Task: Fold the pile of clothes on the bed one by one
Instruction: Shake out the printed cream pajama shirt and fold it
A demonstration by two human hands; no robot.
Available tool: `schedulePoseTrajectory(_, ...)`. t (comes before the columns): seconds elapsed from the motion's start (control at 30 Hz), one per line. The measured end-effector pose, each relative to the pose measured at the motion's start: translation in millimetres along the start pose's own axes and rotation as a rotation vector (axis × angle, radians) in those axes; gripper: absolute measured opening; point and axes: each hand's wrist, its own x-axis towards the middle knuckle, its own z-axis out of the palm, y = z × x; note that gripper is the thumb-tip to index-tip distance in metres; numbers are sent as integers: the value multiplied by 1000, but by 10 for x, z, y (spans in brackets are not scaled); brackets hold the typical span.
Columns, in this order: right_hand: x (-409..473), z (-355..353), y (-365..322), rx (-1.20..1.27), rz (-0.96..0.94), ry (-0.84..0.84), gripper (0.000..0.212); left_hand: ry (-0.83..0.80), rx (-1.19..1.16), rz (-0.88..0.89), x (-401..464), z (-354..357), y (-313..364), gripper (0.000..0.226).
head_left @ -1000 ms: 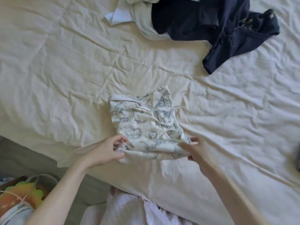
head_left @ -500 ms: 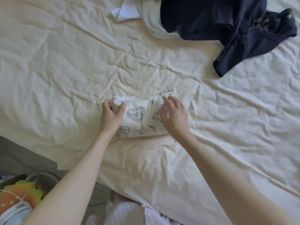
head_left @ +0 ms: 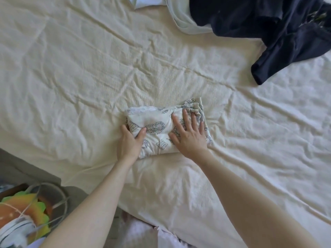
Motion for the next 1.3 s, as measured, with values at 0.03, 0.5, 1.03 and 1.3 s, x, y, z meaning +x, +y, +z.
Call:
schedulePoseTrajectory(0.03, 6, -42, 0, 48, -12, -13, 61, -22, 12, -23, 35, -28, 19, 50)
schedulePoseTrajectory(0.5, 69, -643, 575, 1266, 612, -223, 30, -279, -656, -335, 69, -272, -27, 52)
schedulePoseTrajectory(1.03, -1212, -820, 580, 1482, 540, -428, 19, -300, -593, -188, -856, -906, 122, 29)
schedulePoseTrajectory(1.3, -2630, -756, 449, 1647, 580, -179, 12, -436, -495, -7, -1671, -1141, 208, 28)
